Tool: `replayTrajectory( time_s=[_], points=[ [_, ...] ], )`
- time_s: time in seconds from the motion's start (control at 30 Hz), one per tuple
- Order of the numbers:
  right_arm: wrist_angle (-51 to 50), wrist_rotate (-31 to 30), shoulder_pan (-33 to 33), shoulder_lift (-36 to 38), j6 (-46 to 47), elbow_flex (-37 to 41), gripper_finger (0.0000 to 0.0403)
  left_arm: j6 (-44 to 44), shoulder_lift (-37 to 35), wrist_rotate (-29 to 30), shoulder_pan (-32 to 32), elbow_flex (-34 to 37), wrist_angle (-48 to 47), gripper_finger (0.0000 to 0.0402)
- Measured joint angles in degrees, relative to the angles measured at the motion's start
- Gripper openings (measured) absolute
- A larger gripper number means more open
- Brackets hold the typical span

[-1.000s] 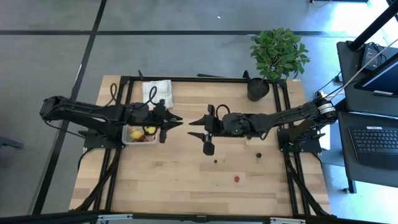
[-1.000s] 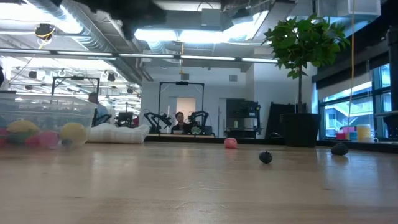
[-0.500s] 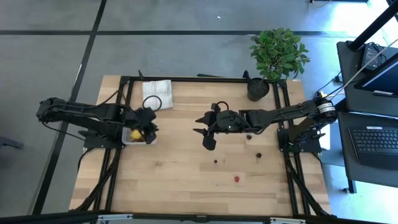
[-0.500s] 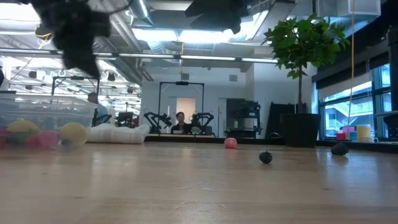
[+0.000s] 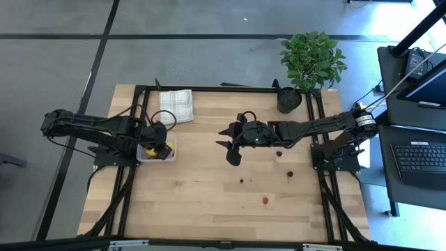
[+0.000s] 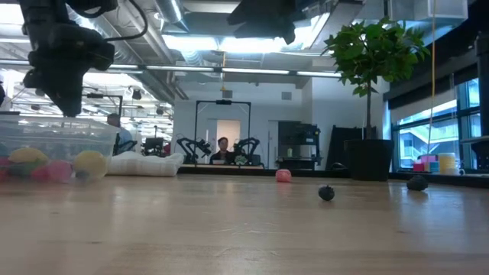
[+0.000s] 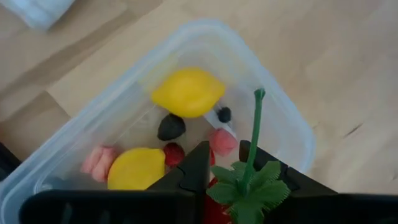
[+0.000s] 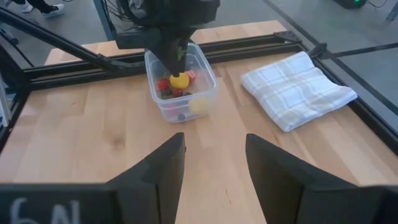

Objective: Pick and placing Produce into tupperware
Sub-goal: Put the red strawberry into the transparent bin

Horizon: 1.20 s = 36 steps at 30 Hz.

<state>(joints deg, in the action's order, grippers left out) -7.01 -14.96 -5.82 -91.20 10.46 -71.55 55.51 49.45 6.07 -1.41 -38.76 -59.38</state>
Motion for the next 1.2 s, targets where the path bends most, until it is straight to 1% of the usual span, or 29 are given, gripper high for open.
replayTrajectory(
  time_s=[0.13, 0.3, 0.43, 0.6, 0.67, 0.87, 0.97, 1.2],
  points=[
    [-0.02, 0.02, 0.1, -0.02, -0.02, 0.0, 0.0171, 1.85, 0.04, -0.2, -0.02, 0.0, -0.43, 0.0095],
    [-0.06, 0.0, 0.1, -0.02, -0.07, 0.0, 0.0171, 3.73, 0.04, -0.22, -0.02, 0.0, -2.57, 0.0079],
    [-0.07, 0.0, 0.1, -0.02, -0.17, 0.0, 0.0171, 4.15, 0.04, -0.22, -0.02, 0.0, -2.86, 0.0077],
    [-0.09, 0.01, 0.1, -0.04, -0.2, 0.0, 0.0171, 4.38, 0.13, -0.81, -0.02, 0.0, -2.94, 0.0104],
    [-0.09, 0.01, 0.1, -0.04, -0.2, 0.0, 0.0171, 4.41, 0.51, -1.09, -0.02, 0.0, -2.99, 0.0107],
    [-0.11, 0.0, 0.1, -0.04, -0.22, 0.0, 0.0171, 4.32, 0.83, -1.42, 0.0, 0.0, -3.16, 0.0087],
    [-0.11, 0.0, 0.1, -0.04, -0.24, 0.0, 0.0171, 4.35, 0.79, -1.42, 0.0, 0.0, -3.17, 0.0084],
    [-0.13, 0.0, 0.1, -0.04, -0.24, 0.0, 0.0171, 4.37, 0.81, -1.49, 0.0, 0.0, -3.17, 0.0112]
  ],
)
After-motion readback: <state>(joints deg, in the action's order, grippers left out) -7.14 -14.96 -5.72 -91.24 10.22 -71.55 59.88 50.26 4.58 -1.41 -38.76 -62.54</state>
